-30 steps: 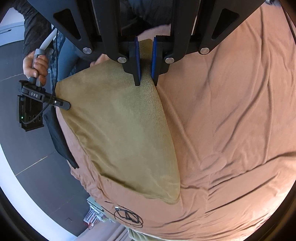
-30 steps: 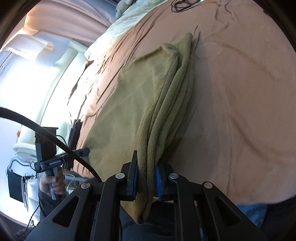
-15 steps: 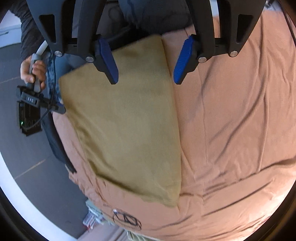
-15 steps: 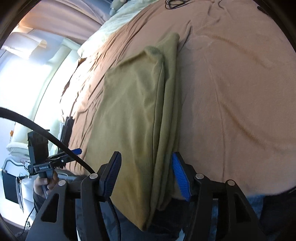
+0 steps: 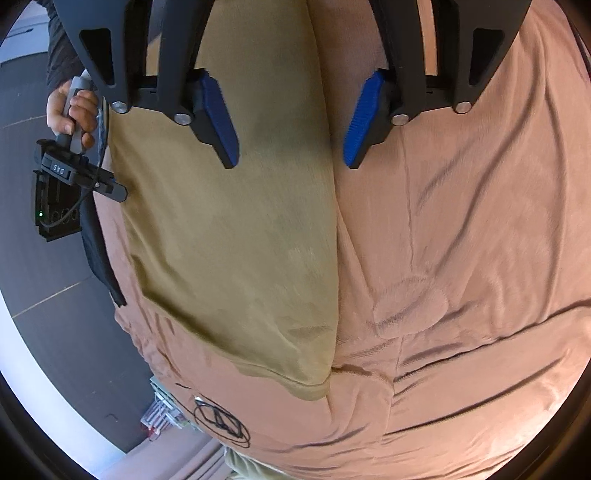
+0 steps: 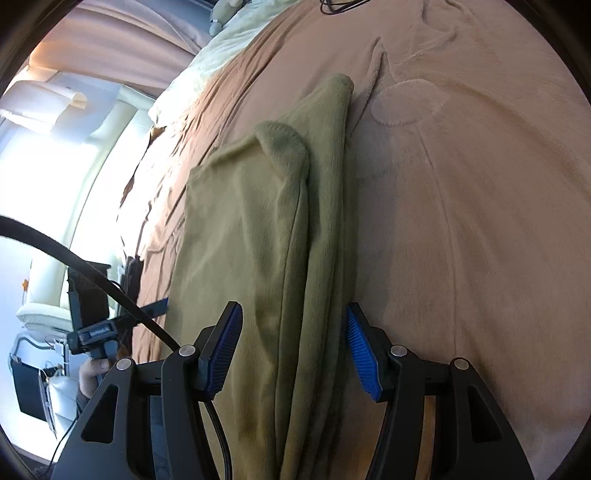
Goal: Fold small clothes
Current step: 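Close the left gripper on the folded olive shirt's end, then close the right gripper on the shirt's end beside the left gripper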
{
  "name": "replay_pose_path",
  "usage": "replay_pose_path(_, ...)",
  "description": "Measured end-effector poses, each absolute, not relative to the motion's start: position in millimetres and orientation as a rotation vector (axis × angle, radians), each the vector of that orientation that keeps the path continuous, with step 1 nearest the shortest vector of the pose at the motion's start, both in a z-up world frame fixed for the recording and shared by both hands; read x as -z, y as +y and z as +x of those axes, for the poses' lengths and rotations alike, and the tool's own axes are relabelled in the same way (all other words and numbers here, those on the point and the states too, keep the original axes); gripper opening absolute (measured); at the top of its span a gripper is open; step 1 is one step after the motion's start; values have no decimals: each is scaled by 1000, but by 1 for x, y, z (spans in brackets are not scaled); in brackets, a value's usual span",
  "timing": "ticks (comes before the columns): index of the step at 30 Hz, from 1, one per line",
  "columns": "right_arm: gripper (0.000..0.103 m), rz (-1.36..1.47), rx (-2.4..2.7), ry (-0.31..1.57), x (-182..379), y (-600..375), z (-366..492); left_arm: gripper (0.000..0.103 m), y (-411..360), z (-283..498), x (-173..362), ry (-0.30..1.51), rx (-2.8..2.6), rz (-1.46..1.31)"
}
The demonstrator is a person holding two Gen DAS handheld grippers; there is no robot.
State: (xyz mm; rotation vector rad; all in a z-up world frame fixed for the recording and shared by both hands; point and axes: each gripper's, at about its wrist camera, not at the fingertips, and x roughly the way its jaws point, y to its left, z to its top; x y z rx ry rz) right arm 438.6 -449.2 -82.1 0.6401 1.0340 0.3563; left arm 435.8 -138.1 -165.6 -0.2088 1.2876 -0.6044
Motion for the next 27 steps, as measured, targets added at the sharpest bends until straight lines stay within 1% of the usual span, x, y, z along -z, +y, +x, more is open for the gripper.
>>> replay_pose_path(3, 53, 647, -362, 1025, 87, -449, 461, 53, -142, 450, 171, 1293, 605, -216)
replay_pose_path(5, 49, 644, -368, 1026, 89, -446, 465, 49, -146, 460, 173, 1289, 606, -218)
replay_pose_path(8, 43, 643, -369, 1027, 92, -444, 479, 49, -150, 477, 175, 1281, 594, -212)
replay_pose_path(15, 36, 630, -382, 1026, 95, -436, 508, 49, -157, 512, 175, 1254, 617, -216)
replay_pose_path(20, 29, 640, -400, 1024, 96, -443, 515, 42, -162, 533, 177, 1250, 614, -230)
replay_pose_path(22, 28, 643, -404, 1029, 97, -446, 517, 40, -163, 542, 177, 1246, 615, -242)
replay_pose_path(27, 27, 638, -414, 1035, 99, -448, 526, 37, -162, 562, 179, 1242, 618, -290)
